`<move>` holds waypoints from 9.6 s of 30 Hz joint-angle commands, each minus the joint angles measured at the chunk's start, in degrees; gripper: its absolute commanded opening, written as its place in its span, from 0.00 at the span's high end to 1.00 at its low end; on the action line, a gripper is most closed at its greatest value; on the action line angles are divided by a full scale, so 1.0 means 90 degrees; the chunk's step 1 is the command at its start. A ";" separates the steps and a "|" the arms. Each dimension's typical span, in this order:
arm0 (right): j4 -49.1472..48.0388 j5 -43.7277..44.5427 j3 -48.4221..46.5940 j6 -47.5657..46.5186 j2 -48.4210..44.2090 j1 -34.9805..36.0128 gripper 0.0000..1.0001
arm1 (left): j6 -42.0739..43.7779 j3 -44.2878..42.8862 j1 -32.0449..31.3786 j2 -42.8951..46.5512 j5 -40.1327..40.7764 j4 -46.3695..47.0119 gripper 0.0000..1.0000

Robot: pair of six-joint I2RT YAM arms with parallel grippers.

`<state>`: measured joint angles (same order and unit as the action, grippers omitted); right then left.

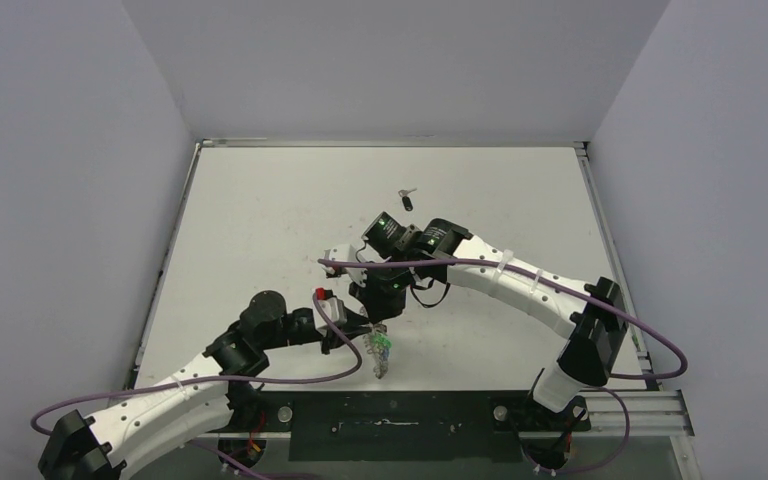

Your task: Put the keys on the keyring

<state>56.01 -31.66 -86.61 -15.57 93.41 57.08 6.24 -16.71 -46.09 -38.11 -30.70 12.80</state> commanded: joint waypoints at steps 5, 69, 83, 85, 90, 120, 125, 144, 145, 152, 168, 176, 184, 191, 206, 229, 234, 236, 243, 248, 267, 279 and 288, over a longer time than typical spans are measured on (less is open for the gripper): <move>-0.0281 -0.0018 -0.0220 0.0095 -0.0017 0.0046 1.00 | -0.0001 -0.0272 -0.0151 -0.0235 -0.0106 0.0391 0.89; -0.3904 0.2580 0.5774 0.4545 -0.4730 -0.3198 0.00 | -0.3048 0.0518 -0.0260 -0.0456 0.2823 0.0504 0.38; -0.5220 0.1059 0.8330 0.6988 -0.5944 -0.3058 0.30 | -0.5026 0.0793 -0.0256 -0.1134 0.3531 -0.0097 0.22; -0.5959 0.1000 0.8264 0.7017 -0.5138 -0.2923 0.32 | -0.5027 0.0815 -0.0255 -0.1177 0.3491 -0.0084 0.22; -0.7253 0.0852 0.7212 0.6771 -0.2597 -0.2175 0.38 | -0.4936 0.0706 -0.0241 -0.1094 0.3468 -0.0377 0.22; -0.7681 0.1468 0.7671 0.7535 -0.2842 -0.0775 0.51 | -0.5634 -0.0047 0.0043 -0.3369 0.3570 -0.0544 0.56; -0.7874 0.1532 0.7360 0.7441 -0.2314 -0.0698 0.43 | -0.5107 -0.0525 0.0529 -0.3920 0.3455 -0.0353 0.58; -0.6481 0.1605 0.7273 0.6355 -0.3253 -0.0846 0.59 | -0.4816 -0.0867 -0.0043 -0.2364 0.3010 -0.1592 0.39; -0.6533 0.1588 0.7219 0.6343 -0.3089 -0.0840 0.60 | -0.4828 -0.0868 -0.0074 -0.2369 0.2984 -0.1587 0.39; -0.6583 0.1652 0.6917 0.6191 -0.2635 -0.0791 0.95 | -0.4837 -0.0850 -0.0182 -0.2340 0.2992 -0.1647 0.40; -0.2840 0.2675 0.4560 0.5312 -0.4035 -0.0742 1.00 | -0.4494 -0.1031 -0.0236 -0.2110 0.2743 -0.1626 0.40; -0.2981 0.2810 0.4003 0.5245 -0.3076 -0.0556 1.00 | -0.4261 -0.0967 -0.0281 -0.2038 0.2457 -0.1510 0.42; -0.3470 0.2806 0.3589 0.5247 -0.2200 -0.0498 1.00 | -0.4193 -0.0868 -0.0299 -0.1853 0.2453 -0.1681 0.43; -0.3329 0.2790 0.3385 0.5064 -0.2293 -0.0482 1.00 | -0.3814 -0.1024 -0.0309 -0.1303 0.2608 -0.2056 0.43; -0.3036 0.1033 0.2980 0.3505 -0.2782 -0.0594 1.00 | -0.2346 -0.1085 -0.0328 -0.0403 0.2035 -0.1253 0.44; -0.3131 -0.1271 0.2894 0.2568 -0.2815 -0.0776 1.00 | -0.1554 0.0294 -0.0329 -0.0011 0.0514 0.1948 0.65; -0.3157 -0.1475 0.2942 0.2484 -0.2834 -0.0776 1.00 | -0.1407 0.0359 -0.0329 -0.0257 0.0037 0.2330 0.61; -0.3202 -0.1540 0.2960 0.2482 -0.2825 -0.0772 1.00 | -0.1421 0.0362 -0.0334 -0.0358 -0.0151 0.2455 0.60; -0.3300 -0.1599 0.2970 0.2503 -0.2817 -0.0766 1.00 | -0.1491 0.0326 -0.0358 -0.0665 -0.0485 0.2689 0.79; -0.3293 -0.1601 0.2981 0.2503 -0.2787 -0.0766 1.00 | -0.1603 0.0298 -0.0387 -0.0732 -0.0419 0.2834 0.83; -0.3401 -0.1415 0.3088 0.2609 -0.2944 -0.0784 1.00 | -0.1795 0.0219 -0.0523 -0.1045 -0.0836 0.2984 0.79; -0.3245 -0.1157 0.3090 0.2570 -0.2795 -0.0795 1.00 | -0.1849 0.0214 -0.0583 -0.1026 -0.0744 0.3308 0.86; -0.3206 -0.1058 0.3108 0.2582 -0.2760 -0.0795 1.00 | -0.1955 0.0343 -0.0630 -0.1029 -0.0466 0.3698 0.90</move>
<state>30.96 -43.22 -57.65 7.99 68.88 50.28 -10.17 -13.41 -50.65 -47.86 -34.83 37.80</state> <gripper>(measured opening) 0.037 0.148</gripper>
